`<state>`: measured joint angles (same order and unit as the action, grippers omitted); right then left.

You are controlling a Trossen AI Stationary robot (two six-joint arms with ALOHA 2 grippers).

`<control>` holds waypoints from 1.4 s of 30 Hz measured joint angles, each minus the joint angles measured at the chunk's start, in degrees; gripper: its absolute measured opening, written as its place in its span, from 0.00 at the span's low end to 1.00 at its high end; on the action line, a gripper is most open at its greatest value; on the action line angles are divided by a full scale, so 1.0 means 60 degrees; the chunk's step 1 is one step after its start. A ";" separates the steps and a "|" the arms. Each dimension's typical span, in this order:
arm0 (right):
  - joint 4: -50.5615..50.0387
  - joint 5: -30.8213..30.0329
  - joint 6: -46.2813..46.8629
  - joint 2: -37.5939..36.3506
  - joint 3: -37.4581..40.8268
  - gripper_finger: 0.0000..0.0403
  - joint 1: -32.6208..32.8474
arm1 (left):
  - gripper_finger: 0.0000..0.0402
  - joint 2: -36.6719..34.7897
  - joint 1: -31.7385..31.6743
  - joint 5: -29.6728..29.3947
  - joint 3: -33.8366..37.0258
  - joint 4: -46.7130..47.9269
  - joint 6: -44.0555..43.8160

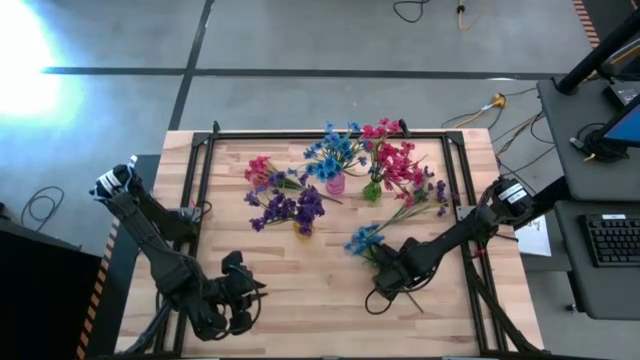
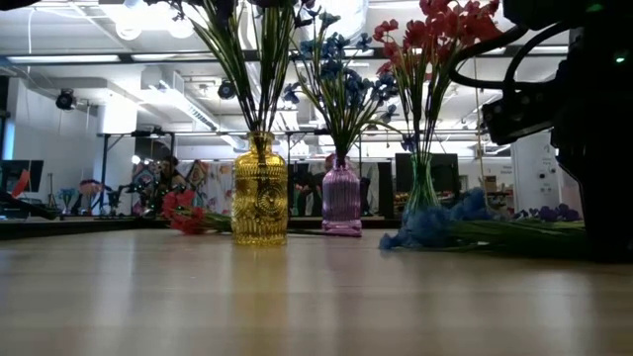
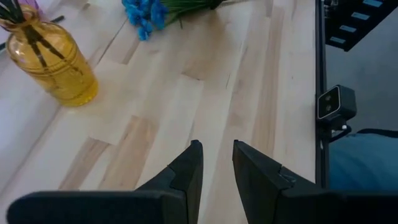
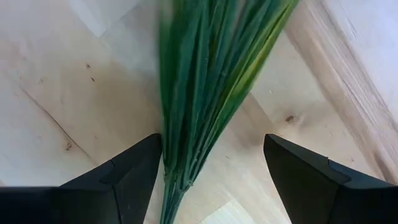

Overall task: Sort flowers into vase by color
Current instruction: Put the blue flowers into the pink vase

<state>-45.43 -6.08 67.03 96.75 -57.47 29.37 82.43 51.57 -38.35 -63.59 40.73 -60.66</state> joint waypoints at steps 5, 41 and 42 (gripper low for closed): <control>-0.0001 0.0002 -0.0015 -0.0047 0.0017 0.73 0.0000 | 0.21 0.0191 0.0000 -0.0166 0.0000 -0.0334 -0.0008; -0.1269 -0.1758 -0.0029 -0.3446 0.0306 0.06 0.0224 | 0.29 0.0506 -0.0004 -0.1072 0.0000 -0.0941 -0.0011; -0.1278 -0.1957 -0.0036 -0.3692 0.0306 0.06 0.0278 | 0.29 0.0506 -0.0004 -0.1095 0.0000 -0.0941 -0.0009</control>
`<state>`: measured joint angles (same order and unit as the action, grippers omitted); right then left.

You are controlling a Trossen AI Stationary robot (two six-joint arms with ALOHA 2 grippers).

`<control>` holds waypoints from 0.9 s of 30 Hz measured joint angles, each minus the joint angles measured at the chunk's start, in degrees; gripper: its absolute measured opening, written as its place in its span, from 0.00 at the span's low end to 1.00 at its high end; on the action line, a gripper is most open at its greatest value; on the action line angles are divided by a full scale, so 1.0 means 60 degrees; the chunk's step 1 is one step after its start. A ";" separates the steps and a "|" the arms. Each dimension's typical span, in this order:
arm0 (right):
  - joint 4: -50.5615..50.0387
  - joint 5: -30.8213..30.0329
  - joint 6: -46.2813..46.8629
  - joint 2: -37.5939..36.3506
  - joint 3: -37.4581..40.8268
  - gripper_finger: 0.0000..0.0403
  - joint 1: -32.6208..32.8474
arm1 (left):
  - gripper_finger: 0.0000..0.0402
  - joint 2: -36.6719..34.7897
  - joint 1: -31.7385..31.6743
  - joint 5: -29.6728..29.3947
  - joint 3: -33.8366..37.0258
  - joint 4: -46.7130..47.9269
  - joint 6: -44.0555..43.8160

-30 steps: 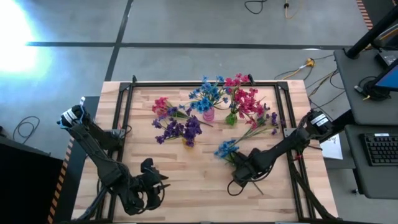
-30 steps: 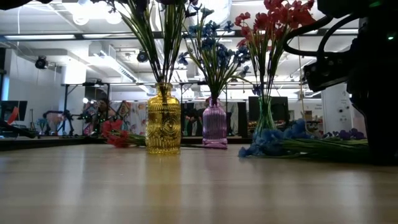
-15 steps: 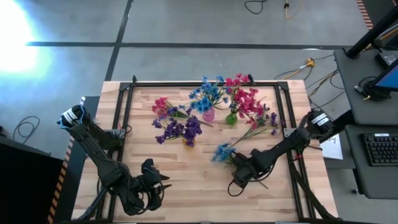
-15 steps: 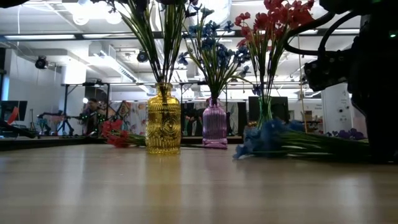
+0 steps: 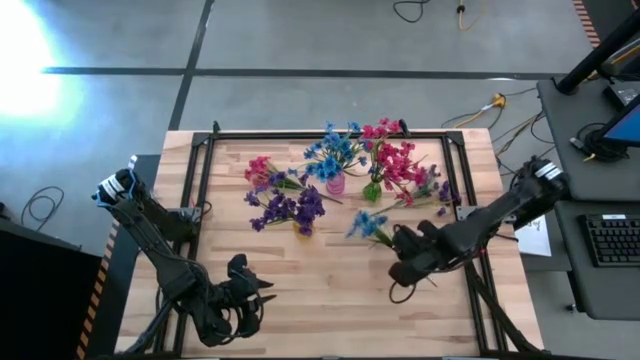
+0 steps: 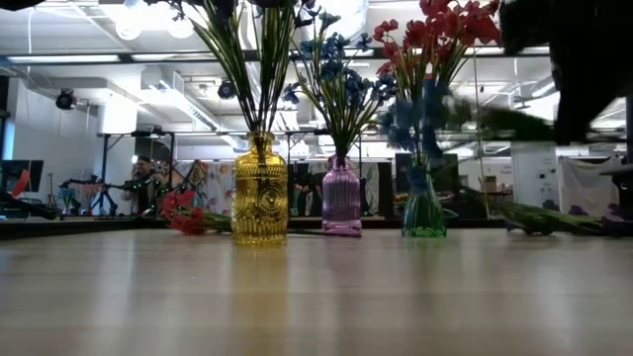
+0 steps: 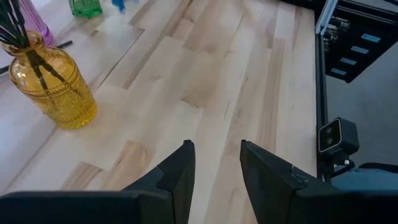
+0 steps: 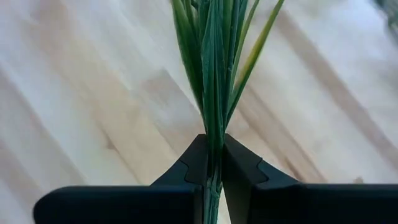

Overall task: Sort flowers into vase by color
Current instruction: Put the blue flowers into the pink vase

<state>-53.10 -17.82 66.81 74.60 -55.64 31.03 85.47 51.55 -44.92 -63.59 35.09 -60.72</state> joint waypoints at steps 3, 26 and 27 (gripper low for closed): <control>0.0010 -0.0745 -0.0069 -0.0697 0.0000 0.06 0.0260 | 0.29 -0.0002 0.0000 -0.0012 0.0000 -0.0004 -0.0002; 1.5956 -0.3164 -1.1539 0.0048 0.1840 0.06 0.1928 | 0.29 0.0352 -0.0066 -0.1004 0.0000 -0.5764 0.6164; 1.6677 -0.2773 -1.2135 0.0344 0.1840 0.06 0.1878 | 0.29 0.0438 -0.0123 -0.1034 0.0000 -0.6185 0.6567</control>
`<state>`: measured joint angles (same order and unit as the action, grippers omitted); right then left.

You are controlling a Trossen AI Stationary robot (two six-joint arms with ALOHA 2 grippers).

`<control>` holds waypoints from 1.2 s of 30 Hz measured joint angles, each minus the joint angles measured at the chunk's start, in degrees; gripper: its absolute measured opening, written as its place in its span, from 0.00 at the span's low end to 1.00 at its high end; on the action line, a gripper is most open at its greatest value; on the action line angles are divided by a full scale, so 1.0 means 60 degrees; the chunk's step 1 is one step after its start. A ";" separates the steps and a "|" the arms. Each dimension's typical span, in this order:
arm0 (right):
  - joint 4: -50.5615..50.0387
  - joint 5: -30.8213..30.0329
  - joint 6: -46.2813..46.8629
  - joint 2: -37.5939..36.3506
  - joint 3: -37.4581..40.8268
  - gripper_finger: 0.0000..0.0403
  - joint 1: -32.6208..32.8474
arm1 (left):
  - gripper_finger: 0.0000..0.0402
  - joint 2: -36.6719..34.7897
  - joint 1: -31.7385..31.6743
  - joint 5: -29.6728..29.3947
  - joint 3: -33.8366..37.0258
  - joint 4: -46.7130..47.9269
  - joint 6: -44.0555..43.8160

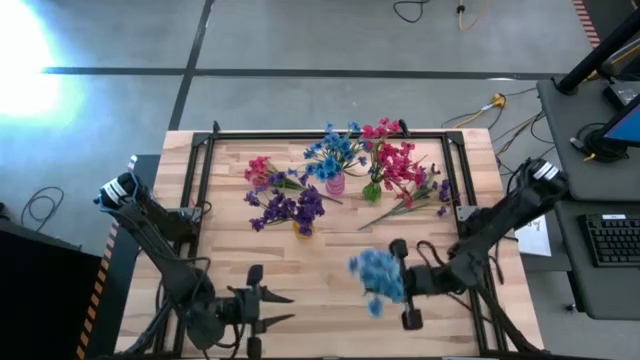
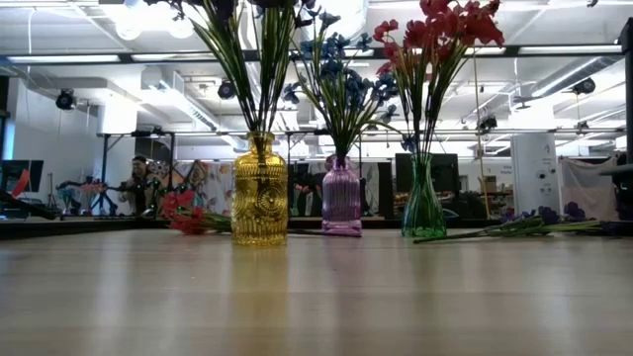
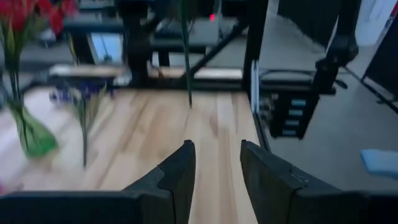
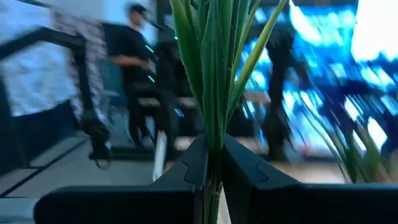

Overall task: Sort flowers into vase by color
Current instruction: Put the blue flowers into the pink vase

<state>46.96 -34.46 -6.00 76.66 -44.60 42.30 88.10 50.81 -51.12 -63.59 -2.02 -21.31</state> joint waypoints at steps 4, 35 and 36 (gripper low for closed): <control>0.2216 0.0797 -0.1061 0.1151 -0.0094 0.06 -0.0285 | 0.31 0.0304 -0.0263 -0.0006 0.0000 -0.0991 0.1030; 0.1996 0.2252 -0.2863 0.5052 -0.3965 0.06 -0.1271 | 0.31 0.1689 -0.0989 0.0613 -0.0004 -0.2571 0.1486; 0.1846 0.2247 -0.2860 0.5050 -0.3992 0.06 -0.1266 | 0.26 0.1689 -0.0971 0.0614 -0.0004 -0.2559 0.1480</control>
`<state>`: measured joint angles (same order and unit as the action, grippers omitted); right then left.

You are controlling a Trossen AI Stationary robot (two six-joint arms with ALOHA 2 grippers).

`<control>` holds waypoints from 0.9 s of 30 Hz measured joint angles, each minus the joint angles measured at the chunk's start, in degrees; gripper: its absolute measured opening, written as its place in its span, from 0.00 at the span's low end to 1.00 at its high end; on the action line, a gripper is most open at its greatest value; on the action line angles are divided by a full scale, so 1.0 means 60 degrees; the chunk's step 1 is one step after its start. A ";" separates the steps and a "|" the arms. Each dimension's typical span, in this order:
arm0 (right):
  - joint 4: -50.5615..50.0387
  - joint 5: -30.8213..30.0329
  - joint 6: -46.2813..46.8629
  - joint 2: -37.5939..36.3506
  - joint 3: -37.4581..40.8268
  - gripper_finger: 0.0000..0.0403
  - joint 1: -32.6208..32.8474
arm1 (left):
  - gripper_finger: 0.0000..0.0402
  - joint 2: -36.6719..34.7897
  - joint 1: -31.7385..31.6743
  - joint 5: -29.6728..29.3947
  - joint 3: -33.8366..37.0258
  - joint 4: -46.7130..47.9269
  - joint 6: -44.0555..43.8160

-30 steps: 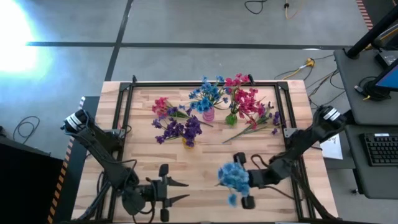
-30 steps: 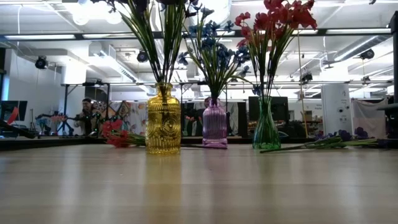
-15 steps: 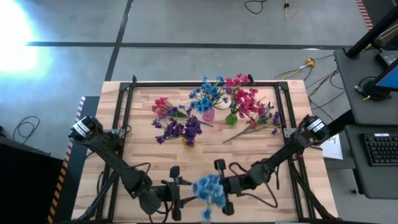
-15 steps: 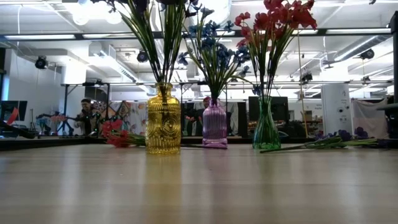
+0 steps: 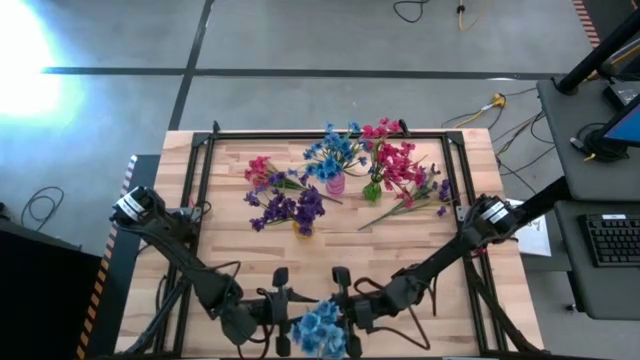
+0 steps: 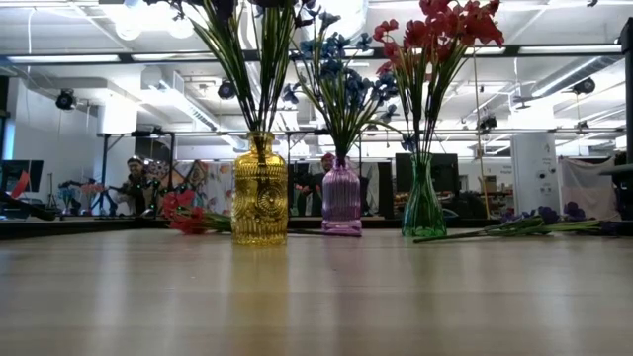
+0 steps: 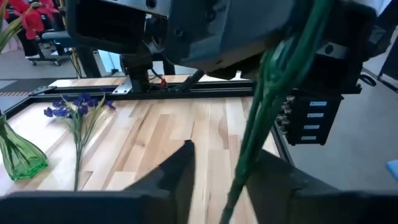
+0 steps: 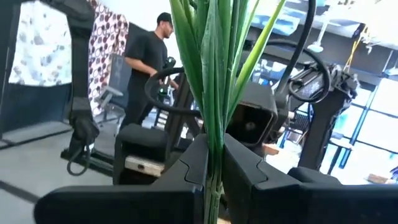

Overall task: Sort flowers into vase by color
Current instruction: Put the blue flowers into the pink vase

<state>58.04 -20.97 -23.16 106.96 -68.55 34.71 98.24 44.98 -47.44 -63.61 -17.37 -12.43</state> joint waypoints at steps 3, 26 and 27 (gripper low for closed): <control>-0.0378 -0.0011 0.0129 -0.0066 -0.0063 0.06 -0.0028 | 0.11 0.0000 0.0038 -0.0001 0.0000 0.0049 -0.0011; -0.4235 -0.1012 0.3303 -0.1506 -0.0270 0.52 -0.0101 | 0.00 -0.0168 0.0296 -0.1218 -0.0018 0.1024 -0.0920; -0.4236 -0.1013 0.3380 -0.1464 -0.0319 0.52 -0.0141 | 0.00 -0.0168 0.0289 -0.1222 -0.0018 0.1174 -0.1063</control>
<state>32.62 -27.05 -2.89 98.18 -70.47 33.86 97.23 46.72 -54.77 -63.72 -10.33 -18.81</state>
